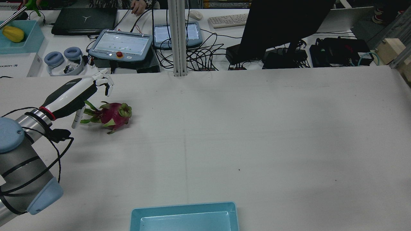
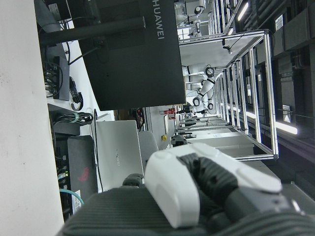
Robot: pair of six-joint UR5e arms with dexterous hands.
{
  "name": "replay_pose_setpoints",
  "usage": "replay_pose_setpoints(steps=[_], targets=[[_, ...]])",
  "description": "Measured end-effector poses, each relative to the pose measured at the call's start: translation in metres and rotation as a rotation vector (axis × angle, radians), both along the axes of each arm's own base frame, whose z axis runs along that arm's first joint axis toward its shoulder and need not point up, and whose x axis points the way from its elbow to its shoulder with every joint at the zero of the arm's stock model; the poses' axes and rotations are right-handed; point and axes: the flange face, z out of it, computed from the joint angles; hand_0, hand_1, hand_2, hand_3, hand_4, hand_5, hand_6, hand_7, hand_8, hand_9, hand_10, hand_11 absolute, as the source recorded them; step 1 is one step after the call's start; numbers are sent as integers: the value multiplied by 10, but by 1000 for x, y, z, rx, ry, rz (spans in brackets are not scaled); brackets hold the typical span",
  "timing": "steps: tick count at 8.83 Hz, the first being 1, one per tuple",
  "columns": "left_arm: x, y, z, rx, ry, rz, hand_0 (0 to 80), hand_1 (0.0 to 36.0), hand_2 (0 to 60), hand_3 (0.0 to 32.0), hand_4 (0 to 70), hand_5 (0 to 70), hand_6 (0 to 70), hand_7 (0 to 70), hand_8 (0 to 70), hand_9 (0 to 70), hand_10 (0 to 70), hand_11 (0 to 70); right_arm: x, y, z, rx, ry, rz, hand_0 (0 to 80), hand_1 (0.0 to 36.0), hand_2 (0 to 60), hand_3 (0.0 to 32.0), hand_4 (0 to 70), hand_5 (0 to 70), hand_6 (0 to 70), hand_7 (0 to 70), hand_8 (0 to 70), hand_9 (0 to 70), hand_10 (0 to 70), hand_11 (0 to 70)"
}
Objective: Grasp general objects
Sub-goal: 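Close the left hand's fingers around the dragon fruit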
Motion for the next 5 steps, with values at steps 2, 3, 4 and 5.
replay_pose_setpoints(steps=[2,3,4,5], targets=[[6,-3,11,-11,-11,0,800,360,600,0,0,700,0,534,0,92,0,0,0,0,0,0,0,0,0,0,0,0,0,0,0,0,0,0,0,0],[8,-4,17,-15,-17,0,800,360,600,0,0,700,0,538,0,93,0,0,0,0,0,0,0,0,0,0,0,0,0,0,0,0,0,0,0,0],[10,-6,21,-16,-19,0,800,360,600,0,0,700,0,541,0,94,0,0,0,0,0,-1,0,-1,0,0,0,0,0,0,0,0,0,0,0,0],[12,-8,26,-18,-19,-4,800,360,600,0,0,700,0,557,0,97,0,0,0,0,0,-1,0,-1,0,0,0,0,0,0,0,0,0,0,0,0]])
